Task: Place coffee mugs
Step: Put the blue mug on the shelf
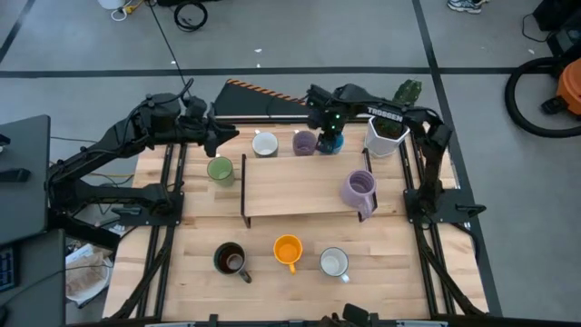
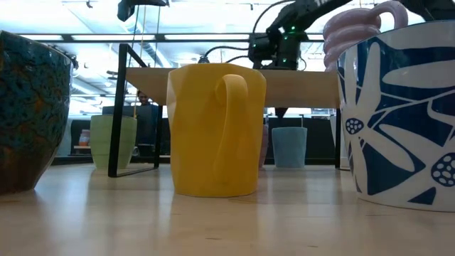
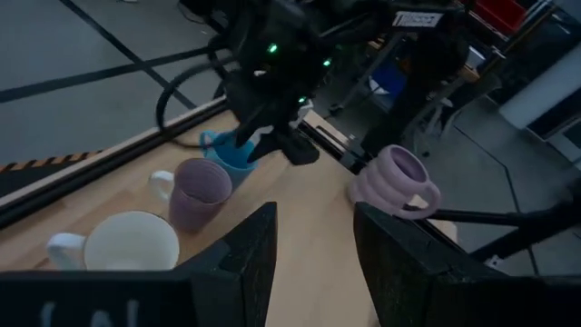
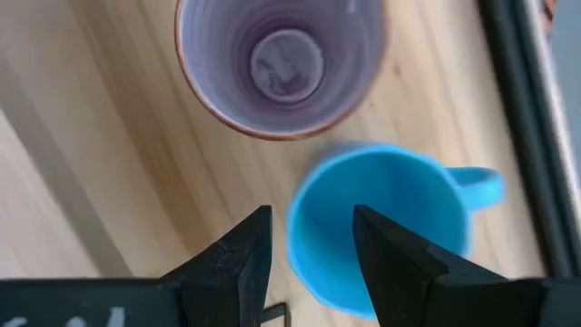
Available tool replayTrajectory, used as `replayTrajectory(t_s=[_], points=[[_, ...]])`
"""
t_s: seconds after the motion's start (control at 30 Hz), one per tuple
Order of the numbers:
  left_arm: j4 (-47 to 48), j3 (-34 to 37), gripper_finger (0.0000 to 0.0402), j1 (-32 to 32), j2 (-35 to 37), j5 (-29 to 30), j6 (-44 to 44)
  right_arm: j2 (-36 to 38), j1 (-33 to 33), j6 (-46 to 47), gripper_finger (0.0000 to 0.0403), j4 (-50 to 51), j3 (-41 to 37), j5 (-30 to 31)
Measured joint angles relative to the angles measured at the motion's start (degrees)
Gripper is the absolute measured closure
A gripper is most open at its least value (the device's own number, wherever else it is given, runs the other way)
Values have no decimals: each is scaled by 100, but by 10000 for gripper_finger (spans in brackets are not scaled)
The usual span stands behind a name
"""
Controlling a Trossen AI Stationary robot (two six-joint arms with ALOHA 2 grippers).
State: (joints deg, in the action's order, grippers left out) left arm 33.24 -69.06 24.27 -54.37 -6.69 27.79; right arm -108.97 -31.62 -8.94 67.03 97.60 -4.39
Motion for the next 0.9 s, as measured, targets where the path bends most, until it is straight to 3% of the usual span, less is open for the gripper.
replayTrajectory(t_s=[0.57,0.9], points=[[14,0,249,0,0,-384,-2,-596,114,279,244,-92,-44,180],[57,0,249,1,0,-416,-5,-630,22,209,321,-106,-399,-85]])
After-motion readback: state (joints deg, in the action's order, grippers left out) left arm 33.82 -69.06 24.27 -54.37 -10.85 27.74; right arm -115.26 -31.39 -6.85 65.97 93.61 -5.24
